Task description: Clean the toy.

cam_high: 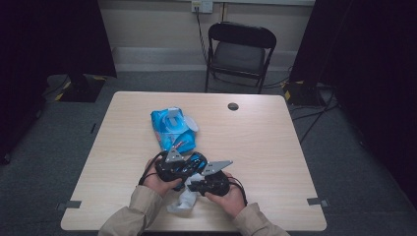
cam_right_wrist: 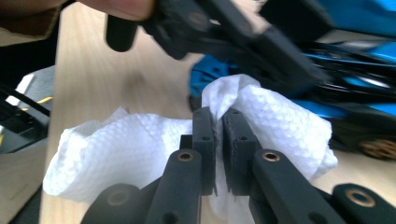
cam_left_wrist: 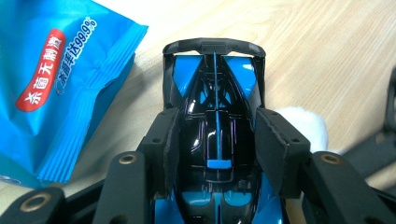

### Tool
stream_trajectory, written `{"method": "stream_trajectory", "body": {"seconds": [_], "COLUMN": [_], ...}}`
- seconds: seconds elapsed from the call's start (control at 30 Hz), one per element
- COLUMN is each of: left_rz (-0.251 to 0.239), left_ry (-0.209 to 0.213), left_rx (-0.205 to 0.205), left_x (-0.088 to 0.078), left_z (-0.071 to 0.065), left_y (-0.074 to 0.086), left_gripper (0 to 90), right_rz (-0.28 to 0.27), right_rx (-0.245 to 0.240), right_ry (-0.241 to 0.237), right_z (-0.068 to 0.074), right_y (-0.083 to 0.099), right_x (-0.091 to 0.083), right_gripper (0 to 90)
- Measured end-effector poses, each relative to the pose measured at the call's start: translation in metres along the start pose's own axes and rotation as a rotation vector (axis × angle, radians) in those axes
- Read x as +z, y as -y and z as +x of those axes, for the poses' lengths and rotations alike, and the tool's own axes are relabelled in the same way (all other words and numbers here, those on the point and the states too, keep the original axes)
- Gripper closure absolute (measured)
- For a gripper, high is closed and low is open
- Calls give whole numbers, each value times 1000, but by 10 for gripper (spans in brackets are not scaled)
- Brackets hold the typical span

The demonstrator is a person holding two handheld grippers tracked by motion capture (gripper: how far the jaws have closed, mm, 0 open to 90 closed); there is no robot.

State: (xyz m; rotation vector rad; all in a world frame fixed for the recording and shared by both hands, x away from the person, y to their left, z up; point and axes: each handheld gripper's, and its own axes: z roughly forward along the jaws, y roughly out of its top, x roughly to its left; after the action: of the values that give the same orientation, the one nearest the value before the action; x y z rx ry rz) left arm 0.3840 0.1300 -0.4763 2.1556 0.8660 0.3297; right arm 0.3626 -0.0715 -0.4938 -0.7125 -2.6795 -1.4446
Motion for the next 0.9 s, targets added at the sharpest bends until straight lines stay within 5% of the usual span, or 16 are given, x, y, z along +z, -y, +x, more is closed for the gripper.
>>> {"method": "stream_trajectory", "body": {"seconds": [0.3,0.63,0.9], "left_rz": [-2,-17,-15], "left_ry": [-27,29,107], "left_rx": [15,68,118], "left_x": [-6,-15,-6], "left_z": [0,-19,-47], "left_y": [-6,-17,-22], "left_gripper": [399,385,390], "right_rz": [-7,-19,-25], "right_rx": [30,83,83], "right_ry": [71,146,202], "right_z": [-22,-43,-52], "right_y": [7,19,23], "right_x": [-26,-50,-71], "right_gripper": [844,798,651]}}
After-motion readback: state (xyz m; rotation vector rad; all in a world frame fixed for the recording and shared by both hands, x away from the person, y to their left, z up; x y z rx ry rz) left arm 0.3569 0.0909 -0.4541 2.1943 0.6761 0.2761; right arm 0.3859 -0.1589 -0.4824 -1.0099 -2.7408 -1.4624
